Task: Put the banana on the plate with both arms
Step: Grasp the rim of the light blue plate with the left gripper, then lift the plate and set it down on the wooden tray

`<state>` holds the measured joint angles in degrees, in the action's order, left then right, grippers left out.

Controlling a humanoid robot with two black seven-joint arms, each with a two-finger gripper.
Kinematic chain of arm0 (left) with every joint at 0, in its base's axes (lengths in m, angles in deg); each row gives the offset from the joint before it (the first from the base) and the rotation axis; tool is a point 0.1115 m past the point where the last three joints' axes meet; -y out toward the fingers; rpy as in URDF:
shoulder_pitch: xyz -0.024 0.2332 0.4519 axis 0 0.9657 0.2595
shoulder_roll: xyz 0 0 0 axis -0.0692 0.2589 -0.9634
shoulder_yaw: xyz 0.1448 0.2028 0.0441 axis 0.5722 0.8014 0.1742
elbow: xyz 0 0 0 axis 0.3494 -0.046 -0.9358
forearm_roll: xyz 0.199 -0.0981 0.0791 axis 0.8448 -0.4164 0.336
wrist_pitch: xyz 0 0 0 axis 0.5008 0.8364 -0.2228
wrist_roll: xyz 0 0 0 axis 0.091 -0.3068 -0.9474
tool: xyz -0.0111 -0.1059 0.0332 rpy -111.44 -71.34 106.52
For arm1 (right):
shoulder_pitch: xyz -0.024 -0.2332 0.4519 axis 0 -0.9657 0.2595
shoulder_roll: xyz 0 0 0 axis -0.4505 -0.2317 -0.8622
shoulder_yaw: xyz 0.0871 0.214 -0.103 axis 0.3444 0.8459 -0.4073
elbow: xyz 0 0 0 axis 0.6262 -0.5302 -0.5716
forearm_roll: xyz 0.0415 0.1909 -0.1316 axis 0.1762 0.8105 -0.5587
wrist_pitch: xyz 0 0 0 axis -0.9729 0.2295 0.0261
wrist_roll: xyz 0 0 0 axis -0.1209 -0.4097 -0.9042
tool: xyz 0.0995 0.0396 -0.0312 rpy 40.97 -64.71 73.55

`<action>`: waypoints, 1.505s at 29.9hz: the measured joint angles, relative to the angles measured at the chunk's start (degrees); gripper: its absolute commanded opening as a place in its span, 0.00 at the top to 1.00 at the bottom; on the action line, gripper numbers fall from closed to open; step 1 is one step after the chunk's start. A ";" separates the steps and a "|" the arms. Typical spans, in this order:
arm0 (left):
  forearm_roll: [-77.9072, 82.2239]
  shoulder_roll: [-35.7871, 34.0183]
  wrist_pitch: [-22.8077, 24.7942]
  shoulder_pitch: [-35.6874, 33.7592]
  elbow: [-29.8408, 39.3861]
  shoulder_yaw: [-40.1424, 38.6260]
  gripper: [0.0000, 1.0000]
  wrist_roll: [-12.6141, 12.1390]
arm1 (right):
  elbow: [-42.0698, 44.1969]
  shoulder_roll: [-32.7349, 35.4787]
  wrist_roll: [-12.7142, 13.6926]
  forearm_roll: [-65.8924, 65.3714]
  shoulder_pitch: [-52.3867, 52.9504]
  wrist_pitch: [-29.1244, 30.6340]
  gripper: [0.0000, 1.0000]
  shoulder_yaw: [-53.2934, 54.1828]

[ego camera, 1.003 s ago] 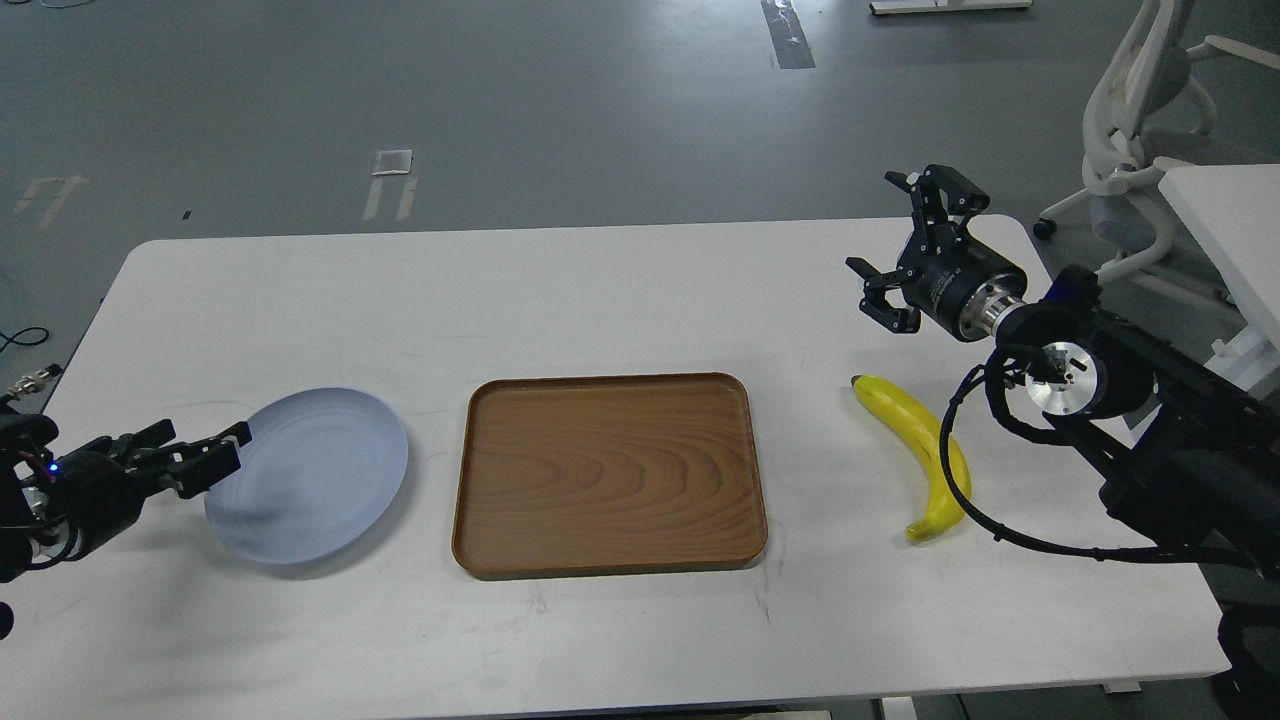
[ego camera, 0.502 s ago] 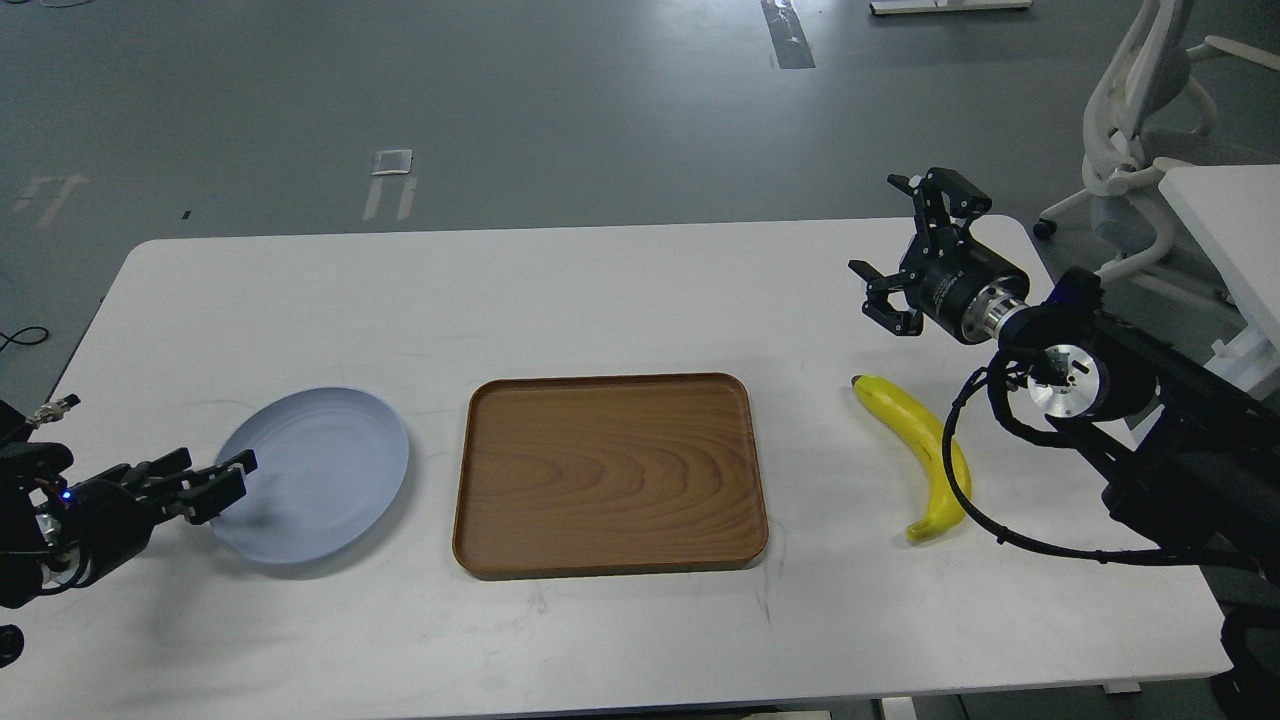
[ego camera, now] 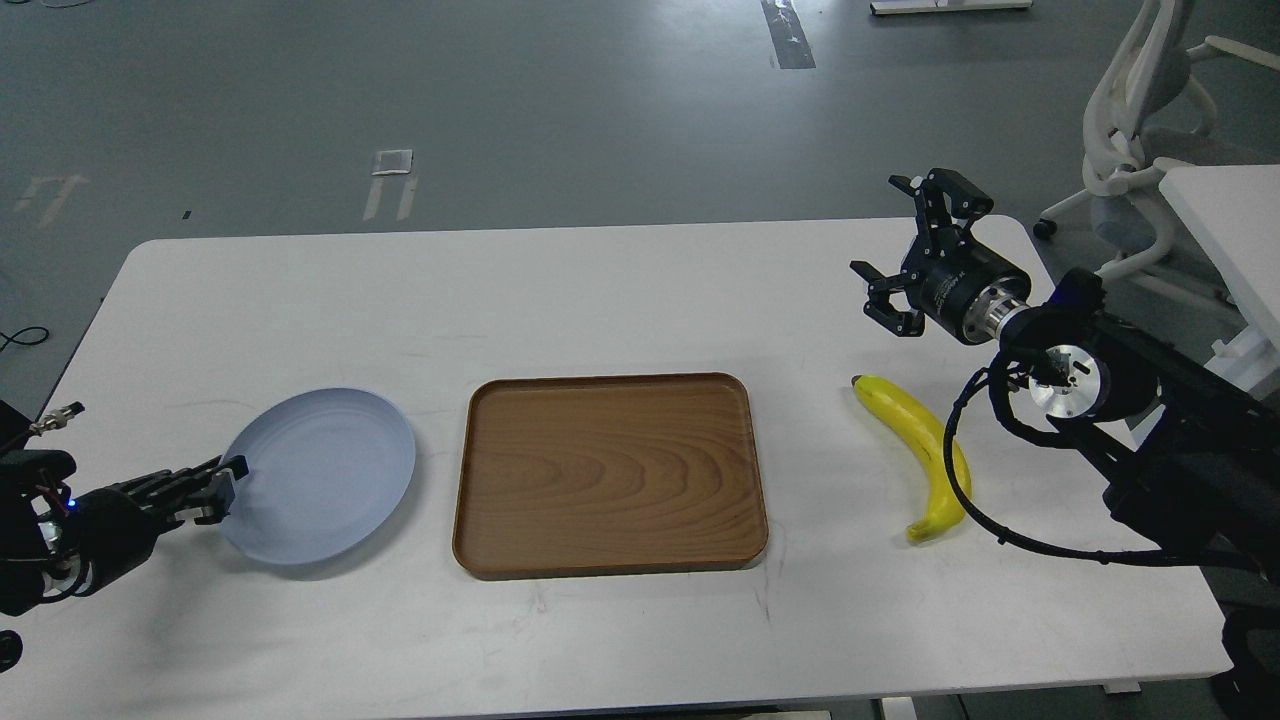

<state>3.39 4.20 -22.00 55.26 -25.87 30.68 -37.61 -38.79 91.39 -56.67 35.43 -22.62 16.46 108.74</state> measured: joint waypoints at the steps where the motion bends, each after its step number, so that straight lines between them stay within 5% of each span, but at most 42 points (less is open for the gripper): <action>1: -0.01 0.00 0.00 0.00 -0.03 0.00 1.00 0.02 | 0.00 0.00 0.00 0.00 -0.01 0.00 0.01 0.00; 11: -2.61 -0.51 0.17 -2.71 1.02 -0.97 1.00 0.05 | -0.10 0.16 0.00 0.03 -0.06 0.00 0.01 0.23; 19: 1.41 -0.35 0.11 -11.65 10.86 -0.14 1.00 0.05 | -0.34 1.05 0.33 0.17 0.96 0.00 0.02 3.57; 23: 10.20 5.01 0.38 -13.81 13.07 -0.06 1.00 0.05 | -0.13 2.23 0.42 0.66 2.69 -0.04 0.02 4.35; 35: 13.47 24.77 10.76 -19.67 2.87 0.62 1.00 0.05 | -0.37 5.20 0.44 2.99 3.51 0.01 0.02 4.71; 45: 13.38 28.31 12.66 -19.65 -2.25 1.74 1.00 0.05 | -0.62 5.71 0.44 3.08 3.42 0.01 0.02 5.16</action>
<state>16.77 32.51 -9.35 35.61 -28.12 32.41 -37.55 -39.41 97.10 -56.23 38.51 -19.20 16.47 113.90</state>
